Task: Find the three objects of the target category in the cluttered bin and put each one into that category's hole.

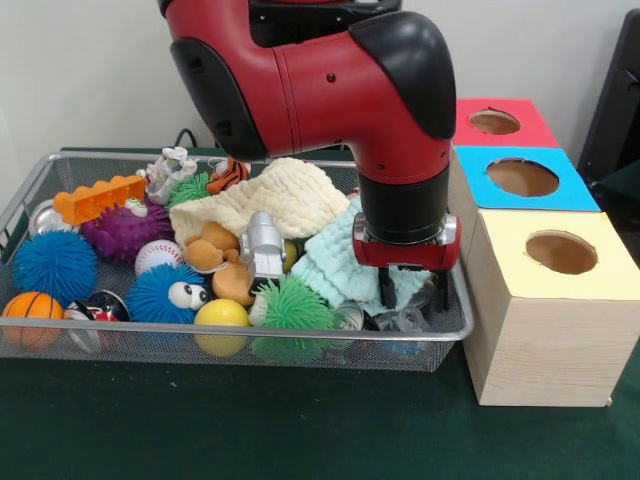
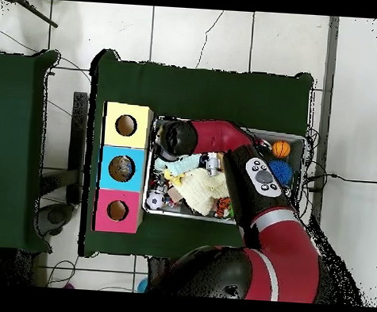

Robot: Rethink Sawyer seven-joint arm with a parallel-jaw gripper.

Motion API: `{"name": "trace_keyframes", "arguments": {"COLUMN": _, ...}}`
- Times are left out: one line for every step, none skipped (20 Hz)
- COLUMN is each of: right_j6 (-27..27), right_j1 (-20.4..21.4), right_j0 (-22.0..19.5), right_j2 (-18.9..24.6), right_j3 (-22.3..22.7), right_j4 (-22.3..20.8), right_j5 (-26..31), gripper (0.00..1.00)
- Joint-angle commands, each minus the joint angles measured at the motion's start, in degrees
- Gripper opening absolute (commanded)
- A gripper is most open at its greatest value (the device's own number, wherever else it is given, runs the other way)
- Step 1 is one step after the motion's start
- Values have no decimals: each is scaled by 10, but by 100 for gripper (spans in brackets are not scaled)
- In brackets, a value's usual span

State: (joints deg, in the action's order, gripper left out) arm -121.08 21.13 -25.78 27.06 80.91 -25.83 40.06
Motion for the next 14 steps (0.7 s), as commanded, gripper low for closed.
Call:
{"name": "trace_keyframes", "arguments": {"right_j6": 45, "right_j1": -46, "right_j0": 6, "right_j2": -1, "right_j3": 24, "right_j4": -38, "right_j5": -47, "gripper": 100}}
{"name": "trace_keyframes", "arguments": {"right_j6": 45, "right_j1": -51, "right_j0": 7, "right_j2": -2, "right_j3": 19, "right_j4": -40, "right_j5": -47, "gripper": 100}}
{"name": "trace_keyframes", "arguments": {"right_j6": 45, "right_j1": -56, "right_j0": 9, "right_j2": -3, "right_j3": 13, "right_j4": -41, "right_j5": -48, "gripper": 100}}
{"name": "trace_keyframes", "arguments": {"right_j6": 46, "right_j1": -63, "right_j0": 12, "right_j2": -4, "right_j3": 1, "right_j4": -41, "right_j5": -45, "gripper": 100}}
{"name": "trace_keyframes", "arguments": {"right_j6": 43, "right_j1": -68, "right_j0": 14, "right_j2": -5, "right_j3": -3, "right_j4": -42, "right_j5": -48, "gripper": 100}}
{"name": "trace_keyframes", "arguments": {"right_j6": 40, "right_j1": -72, "right_j0": 17, "right_j2": -6, "right_j3": -9, "right_j4": -42, "right_j5": -50, "gripper": 100}}
{"name": "trace_keyframes", "arguments": {"right_j6": 36, "right_j1": -77, "right_j0": 20, "right_j2": -8, "right_j3": -15, "right_j4": -43, "right_j5": -53, "gripper": 100}}
{"name": "trace_keyframes", "arguments": {"right_j6": 34, "right_j1": -85, "right_j0": 22, "right_j2": -9, "right_j3": -23, "right_j4": -44, "right_j5": -56, "gripper": 100}}
{"name": "trace_keyframes", "arguments": {"right_j6": 33, "right_j1": -91, "right_j0": 24, "right_j2": -10, "right_j3": -30, "right_j4": -46, "right_j5": -61, "gripper": 100}}
{"name": "trace_keyframes", "arguments": {"right_j6": 29, "right_j1": -100, "right_j0": 28, "right_j2": -12, "right_j3": -38, "right_j4": -48, "right_j5": -67, "gripper": 100}}
{"name": "trace_keyframes", "arguments": {"right_j6": 25, "right_j1": -104, "right_j0": 31, "right_j2": -15, "right_j3": -44, "right_j4": -49, "right_j5": -71, "gripper": 100}}
{"name": "trace_keyframes", "arguments": {"right_j6": 19, "right_j1": -108, "right_j0": 34, "right_j2": -18, "right_j3": -46, "right_j4": -49, "right_j5": -75, "gripper": 100}}
{"name": "trace_keyframes", "arguments": {"right_j6": 16, "right_j1": -110, "right_j0": 36, "right_j2": -21, "right_j3": -49, "right_j4": -51, "right_j5": -78, "gripper": 100}}
{"name": "trace_keyframes", "arguments": {"right_j6": 15, "right_j1": -111, "right_j0": 36, "right_j2": -23, "right_j3": -48, "right_j4": -52, "right_j5": -80, "gripper": 100}}
